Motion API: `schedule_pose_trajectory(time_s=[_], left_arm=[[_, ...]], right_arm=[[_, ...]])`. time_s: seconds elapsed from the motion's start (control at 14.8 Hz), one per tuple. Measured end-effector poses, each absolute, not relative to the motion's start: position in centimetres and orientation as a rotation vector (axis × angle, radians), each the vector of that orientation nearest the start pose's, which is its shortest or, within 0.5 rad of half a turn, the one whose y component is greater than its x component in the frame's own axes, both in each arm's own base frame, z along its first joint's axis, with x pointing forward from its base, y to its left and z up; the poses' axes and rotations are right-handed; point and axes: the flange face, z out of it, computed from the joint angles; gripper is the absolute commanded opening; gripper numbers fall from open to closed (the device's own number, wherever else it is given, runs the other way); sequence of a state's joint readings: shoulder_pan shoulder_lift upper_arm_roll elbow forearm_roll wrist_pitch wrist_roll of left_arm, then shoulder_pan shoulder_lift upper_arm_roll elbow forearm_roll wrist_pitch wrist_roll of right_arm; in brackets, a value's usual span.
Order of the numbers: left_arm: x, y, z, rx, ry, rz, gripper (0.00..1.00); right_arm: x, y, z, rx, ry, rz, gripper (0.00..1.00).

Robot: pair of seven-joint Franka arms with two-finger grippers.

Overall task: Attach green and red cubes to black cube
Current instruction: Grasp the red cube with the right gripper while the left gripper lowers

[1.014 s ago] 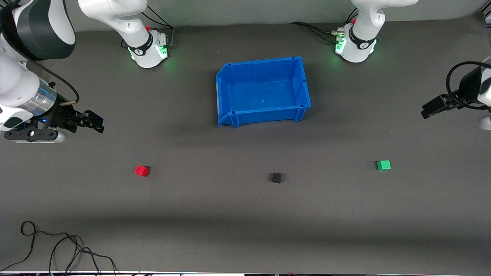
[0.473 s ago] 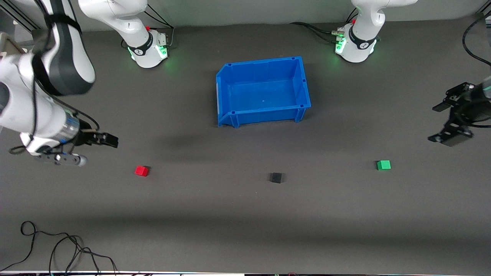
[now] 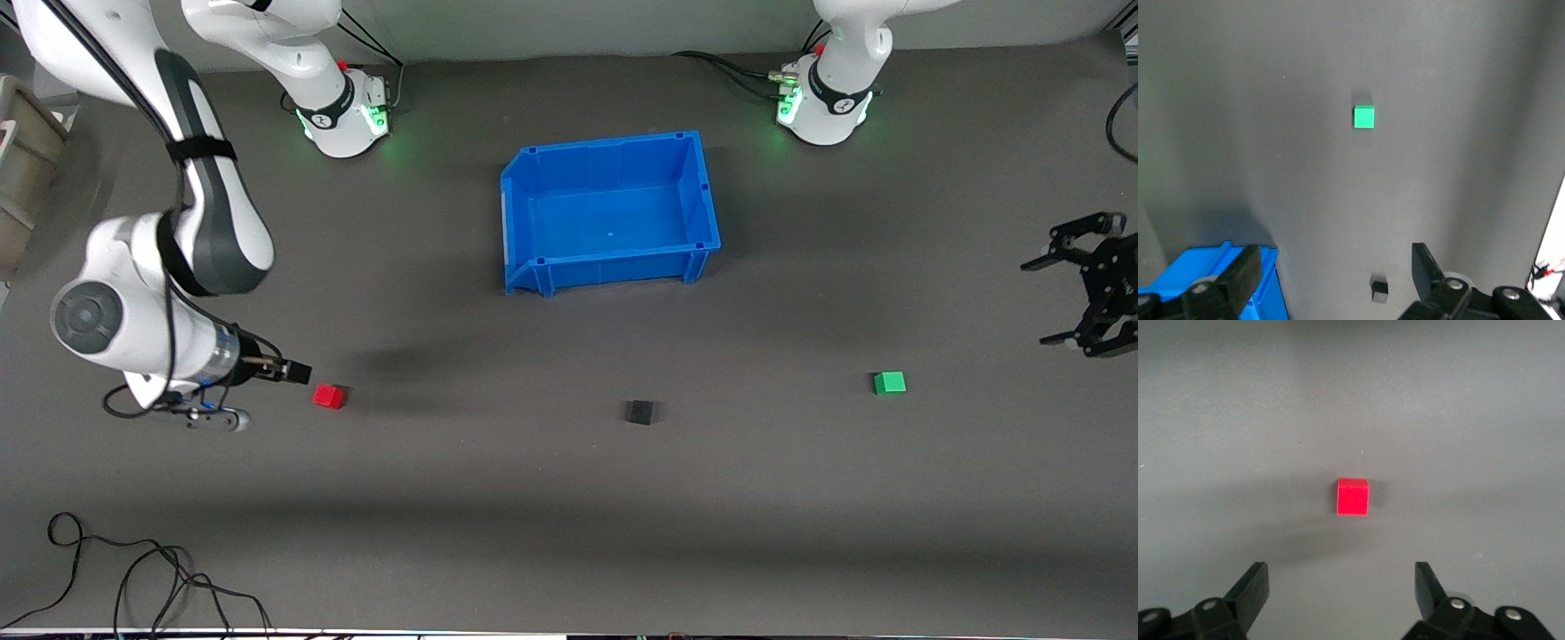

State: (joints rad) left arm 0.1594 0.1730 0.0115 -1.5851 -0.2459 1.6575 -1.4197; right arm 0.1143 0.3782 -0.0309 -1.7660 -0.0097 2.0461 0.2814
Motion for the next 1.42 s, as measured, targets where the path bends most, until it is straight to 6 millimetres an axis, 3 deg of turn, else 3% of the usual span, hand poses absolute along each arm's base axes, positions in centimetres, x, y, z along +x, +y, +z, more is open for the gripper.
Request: schedule_pose_trajectory(time_s=[0.34,0.68,1.08,1.42], left_arm=[[59.9,10.2,42.6,1.934,2.167,-0.399,1.00],[58.4,11.3,33.2,1.887,2.112,-0.430,1.00],[57.2,11.9,24.4,1.865,2.004,-0.374,1.00],[56.8,12.4,19.6,1.862,1.964,-0.353,1.00]], right_arm=[[64.1,3.8,29.9,-3.162,0.346,0.136,0.97],[62.9,3.2,24.1,-3.147,0.377,0.032,0.97],[62.7,3.6,20.3,-3.117,0.410,-0.039,0.97],[62.4,3.6,18.3,-3.113,0.417,-0.069,0.90]])
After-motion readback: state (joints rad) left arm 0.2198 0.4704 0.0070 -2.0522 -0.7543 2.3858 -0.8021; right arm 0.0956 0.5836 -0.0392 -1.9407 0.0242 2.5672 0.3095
